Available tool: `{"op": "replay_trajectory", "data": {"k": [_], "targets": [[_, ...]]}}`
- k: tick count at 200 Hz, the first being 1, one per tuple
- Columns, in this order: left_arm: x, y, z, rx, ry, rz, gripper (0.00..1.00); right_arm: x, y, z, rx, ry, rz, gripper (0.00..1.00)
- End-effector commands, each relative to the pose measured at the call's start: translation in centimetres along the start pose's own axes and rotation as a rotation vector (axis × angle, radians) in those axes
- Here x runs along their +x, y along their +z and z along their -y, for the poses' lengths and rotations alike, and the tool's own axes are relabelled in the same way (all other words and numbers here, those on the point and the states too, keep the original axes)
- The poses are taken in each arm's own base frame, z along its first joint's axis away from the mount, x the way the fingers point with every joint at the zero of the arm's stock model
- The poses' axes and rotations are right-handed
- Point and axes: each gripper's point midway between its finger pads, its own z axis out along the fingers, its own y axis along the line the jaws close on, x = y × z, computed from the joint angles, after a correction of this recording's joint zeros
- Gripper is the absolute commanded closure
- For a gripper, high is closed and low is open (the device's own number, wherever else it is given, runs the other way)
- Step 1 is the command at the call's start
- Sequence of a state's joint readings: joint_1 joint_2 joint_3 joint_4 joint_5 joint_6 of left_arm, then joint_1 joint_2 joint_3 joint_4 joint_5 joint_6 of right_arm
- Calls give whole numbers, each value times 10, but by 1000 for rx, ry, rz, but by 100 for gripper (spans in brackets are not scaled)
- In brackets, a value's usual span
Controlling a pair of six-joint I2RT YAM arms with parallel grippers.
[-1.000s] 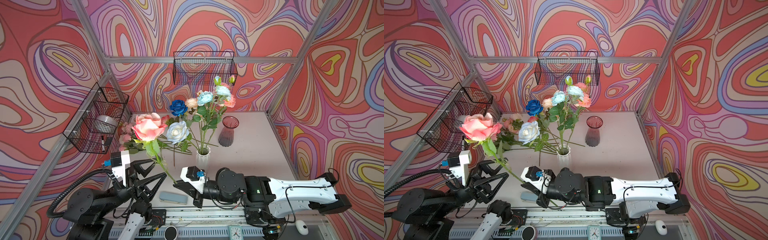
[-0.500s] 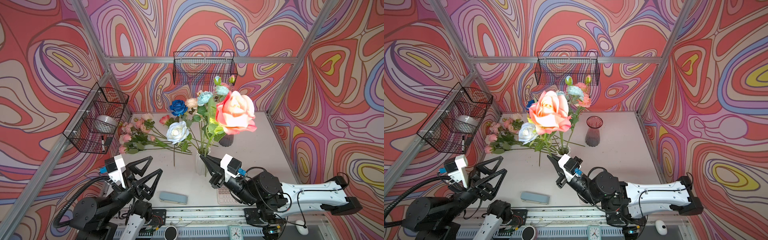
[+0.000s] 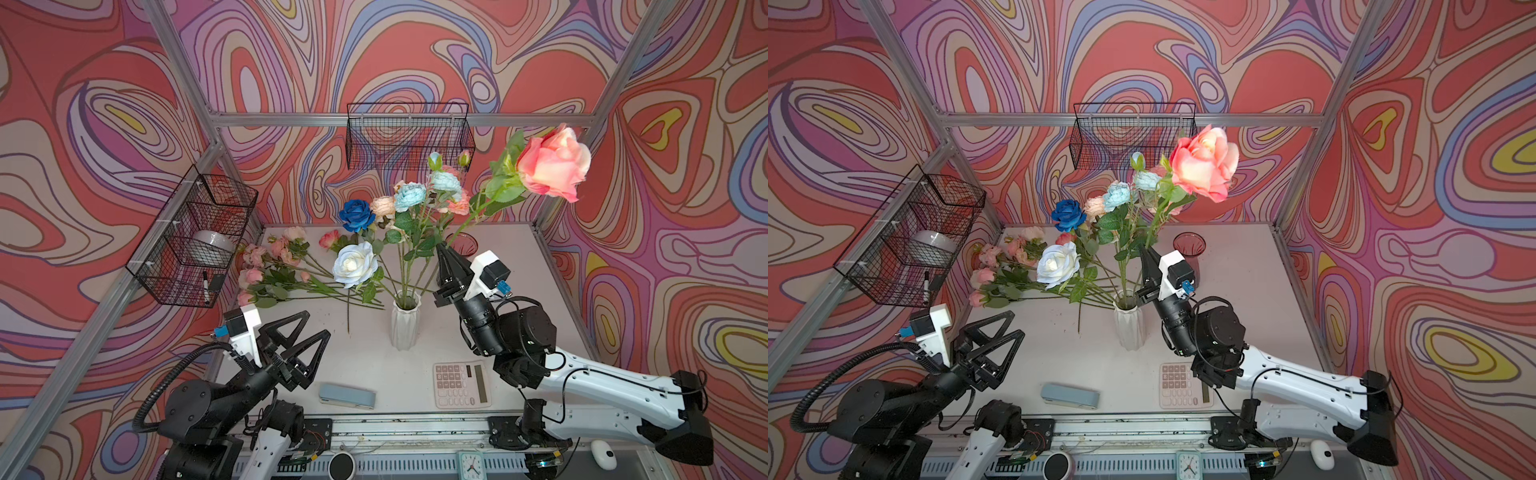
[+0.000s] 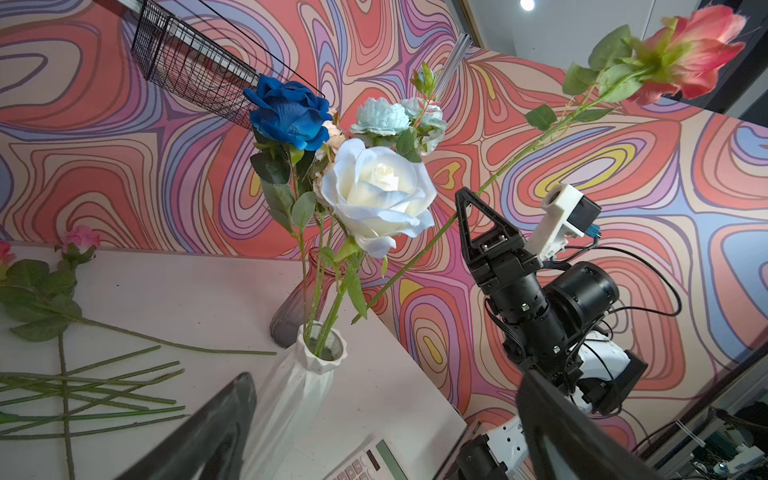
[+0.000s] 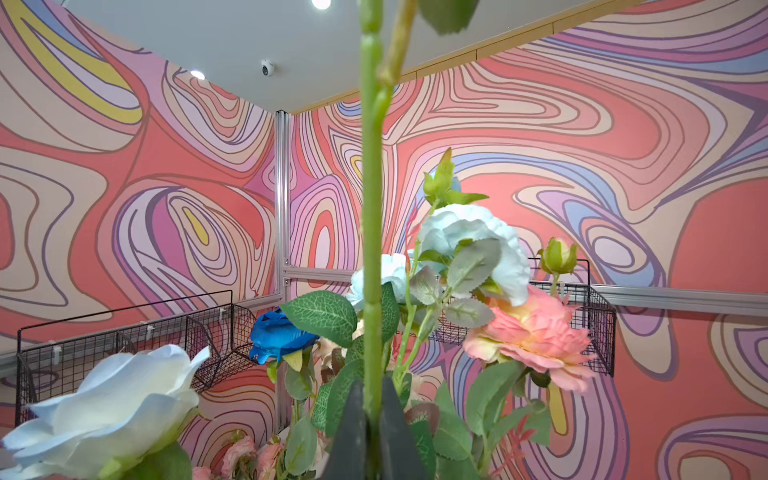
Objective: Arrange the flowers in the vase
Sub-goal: 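Carry the pink rose over the vase with the right gripper while the left opens, then lower the pink rose stem into the white vase with the right gripper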
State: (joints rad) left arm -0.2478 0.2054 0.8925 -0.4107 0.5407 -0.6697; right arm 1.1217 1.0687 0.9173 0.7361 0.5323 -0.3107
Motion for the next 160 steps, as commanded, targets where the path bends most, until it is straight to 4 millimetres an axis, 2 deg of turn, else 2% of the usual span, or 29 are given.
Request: {"op": "replay_trajectory", "data": {"k": [1, 17, 70, 129, 151, 160], "targets": [[2, 6, -7, -12, -12, -7, 0, 4, 2, -7, -49, 60, 3, 100], [3, 8, -9, -16, -16, -11, 0, 12, 4, -10, -55, 63, -12, 100], [5, 12, -14, -24, -24, -20, 0, 72, 2, -15, -33, 24, -119, 100], [13, 17, -27, -63, -40, -42, 0, 156, -22, -15, -5, 65, -380, 100], [18, 20, -34, -83, -54, -59, 1, 174, -31, -10, 36, 94, -495, 100], [20, 22, -38, -94, -62, -66, 1, 178, -34, -9, 43, 98, -542, 95]]}}
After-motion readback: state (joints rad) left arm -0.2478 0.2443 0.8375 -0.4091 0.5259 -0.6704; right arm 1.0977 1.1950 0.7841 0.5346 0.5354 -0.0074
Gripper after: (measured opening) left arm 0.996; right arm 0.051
